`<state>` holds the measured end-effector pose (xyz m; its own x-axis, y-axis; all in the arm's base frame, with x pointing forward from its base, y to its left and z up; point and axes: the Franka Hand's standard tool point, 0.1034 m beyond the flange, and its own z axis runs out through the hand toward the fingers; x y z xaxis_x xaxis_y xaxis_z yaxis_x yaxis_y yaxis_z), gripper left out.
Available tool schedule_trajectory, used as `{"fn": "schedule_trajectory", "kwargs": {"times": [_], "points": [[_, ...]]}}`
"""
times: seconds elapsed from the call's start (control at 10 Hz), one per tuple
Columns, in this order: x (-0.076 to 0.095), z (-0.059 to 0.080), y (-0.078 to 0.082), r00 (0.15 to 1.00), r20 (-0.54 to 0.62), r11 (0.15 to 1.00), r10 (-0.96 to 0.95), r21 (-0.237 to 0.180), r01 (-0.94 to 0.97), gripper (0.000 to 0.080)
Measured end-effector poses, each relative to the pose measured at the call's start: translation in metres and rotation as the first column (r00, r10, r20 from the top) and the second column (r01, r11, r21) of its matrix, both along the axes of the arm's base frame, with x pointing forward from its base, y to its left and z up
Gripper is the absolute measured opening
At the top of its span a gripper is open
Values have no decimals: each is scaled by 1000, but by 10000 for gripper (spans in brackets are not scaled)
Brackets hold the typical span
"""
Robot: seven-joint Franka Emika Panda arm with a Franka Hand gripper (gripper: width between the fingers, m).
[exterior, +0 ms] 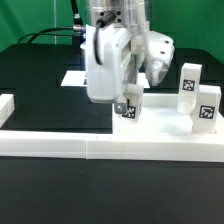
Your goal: Assemble square table
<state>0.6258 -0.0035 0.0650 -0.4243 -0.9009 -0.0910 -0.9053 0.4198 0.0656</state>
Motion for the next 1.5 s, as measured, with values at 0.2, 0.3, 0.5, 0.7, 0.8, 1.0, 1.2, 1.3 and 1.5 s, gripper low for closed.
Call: {"fn": "schedule_trajectory", "kwargs": {"times": [0.2,0.3,0.5,0.7,0.8,1.0,1.2,1.3,1.5], "points": [[-1,0,0,992,-14,992,-127,-2,127,290],[-1,1,0,983,-21,983,-183,-3,183,290],[-1,1,0,980,-20,981,-196,-3,196,290],[-1,1,0,988,-14,988,-152,-6,152,290],[-2,0,1,991,-13,991,-134,-6,134,290],[0,0,4,1000,30,1000,5,-11,-5,505],[-1,-2,6,979,73,982,190,-33,-188,640],[-1,-2,5,968,77,971,239,-38,-236,640],[-1,-3,4,916,87,920,393,-49,-390,648]]}}
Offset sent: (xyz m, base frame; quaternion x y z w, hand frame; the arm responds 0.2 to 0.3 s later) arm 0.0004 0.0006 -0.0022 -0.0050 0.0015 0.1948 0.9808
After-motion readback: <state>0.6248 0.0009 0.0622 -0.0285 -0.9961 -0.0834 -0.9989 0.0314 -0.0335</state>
